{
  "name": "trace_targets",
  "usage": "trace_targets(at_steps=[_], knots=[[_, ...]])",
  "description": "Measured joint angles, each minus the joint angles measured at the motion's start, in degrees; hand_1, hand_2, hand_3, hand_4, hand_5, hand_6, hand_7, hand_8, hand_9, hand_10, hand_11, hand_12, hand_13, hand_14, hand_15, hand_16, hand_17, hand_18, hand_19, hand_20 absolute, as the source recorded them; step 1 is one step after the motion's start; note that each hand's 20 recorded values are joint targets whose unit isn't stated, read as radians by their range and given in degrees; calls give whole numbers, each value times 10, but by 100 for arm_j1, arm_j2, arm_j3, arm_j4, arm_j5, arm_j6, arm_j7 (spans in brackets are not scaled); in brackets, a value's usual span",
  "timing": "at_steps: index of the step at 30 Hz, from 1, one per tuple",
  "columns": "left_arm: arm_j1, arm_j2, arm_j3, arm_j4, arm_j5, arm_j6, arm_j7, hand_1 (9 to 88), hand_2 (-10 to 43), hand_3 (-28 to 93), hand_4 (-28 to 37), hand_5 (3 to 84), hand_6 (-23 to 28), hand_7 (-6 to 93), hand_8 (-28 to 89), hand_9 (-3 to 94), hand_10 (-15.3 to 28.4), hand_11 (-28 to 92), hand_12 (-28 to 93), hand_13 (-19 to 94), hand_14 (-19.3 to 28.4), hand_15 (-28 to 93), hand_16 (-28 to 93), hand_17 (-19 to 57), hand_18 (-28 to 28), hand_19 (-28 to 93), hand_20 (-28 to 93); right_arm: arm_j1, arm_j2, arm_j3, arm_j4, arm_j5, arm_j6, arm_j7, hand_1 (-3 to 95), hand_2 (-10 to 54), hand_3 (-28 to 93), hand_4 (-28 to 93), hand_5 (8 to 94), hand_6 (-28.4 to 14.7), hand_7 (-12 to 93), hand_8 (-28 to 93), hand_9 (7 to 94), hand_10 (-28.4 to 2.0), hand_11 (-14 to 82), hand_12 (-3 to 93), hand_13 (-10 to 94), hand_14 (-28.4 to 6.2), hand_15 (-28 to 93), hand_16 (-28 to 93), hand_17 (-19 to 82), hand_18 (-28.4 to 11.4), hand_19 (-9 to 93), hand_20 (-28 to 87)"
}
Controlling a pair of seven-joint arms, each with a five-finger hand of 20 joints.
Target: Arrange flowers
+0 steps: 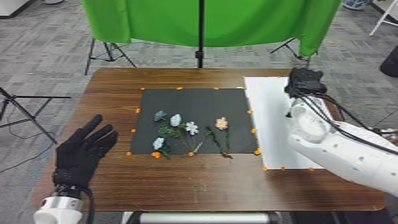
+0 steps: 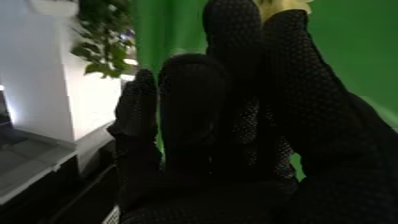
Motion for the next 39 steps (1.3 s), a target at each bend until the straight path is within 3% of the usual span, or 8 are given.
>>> trace_targets(at_steps=[7,11,18,25,28,32,39], knots=[[21,-56,-47,0,30,-29,-27,217,60,819,-259,369,91,112,-94,355,212,217,105,234,284,500,-89,-103,275,572,58,-1105,343,1166,-1571,-602,241,97,522,-95,701,-283,887,42,130,10,929,-69,192,296,743,-39,691,205,249,-189,832,390],[42,-73,-71,0,39,-46,-27,217,60,818,-259,369,91,110,-93,355,212,217,106,234,284,499,-88,-104,275,571,58,-1621,208,1413,-2116,-753,299,69,520,-95,704,-283,886,41,129,9,925,-70,205,288,738,-42,692,205,245,-192,830,390],[48,-63,-49,-1,34,-58,-8,217,61,816,-257,369,91,109,-92,356,212,216,105,236,284,498,-88,-103,276,571,58,-2157,-348,1210,-2206,-774,281,58,518,-95,704,-283,881,40,130,9,921,-69,214,283,734,-45,693,202,241,-196,828,391],[64,-47,-48,-9,30,-49,-14,220,60,817,-254,370,91,109,-92,356,212,217,106,236,284,499,-87,-102,276,572,59,-2363,-429,908,-2219,-984,170,6,507,-95,712,-283,861,43,122,-6,909,-71,213,286,727,-49,691,200,234,-201,827,393],[68,-47,-49,-9,30,-50,-24,220,60,816,-254,371,92,109,-92,355,212,217,106,236,284,499,-87,-102,276,572,59,-2392,-423,797,-2217,-1413,141,-7,482,-95,712,-283,831,47,121,-19,891,-74,225,282,715,-53,699,199,225,-203,825,399],[66,-51,-53,-9,35,-50,-41,220,60,816,-255,372,93,108,-92,356,213,217,106,236,284,499,-87,-102,276,572,59,-2516,-398,912,-2290,-1396,42,-185,402,-95,745,-283,782,47,127,-42,849,-89,305,206,694,-64,719,192,207,-210,818,418],[71,-53,-59,-11,34,-46,-48,220,61,816,-254,373,93,108,-92,356,212,216,106,236,284,499,-88,-102,275,572,58,-2742,-283,1109,-2463,-1256,-272,-471,356,-95,768,-283,747,49,133,-127,822,-97,330,183,669,-77,740,189,195,-218,808,439]])
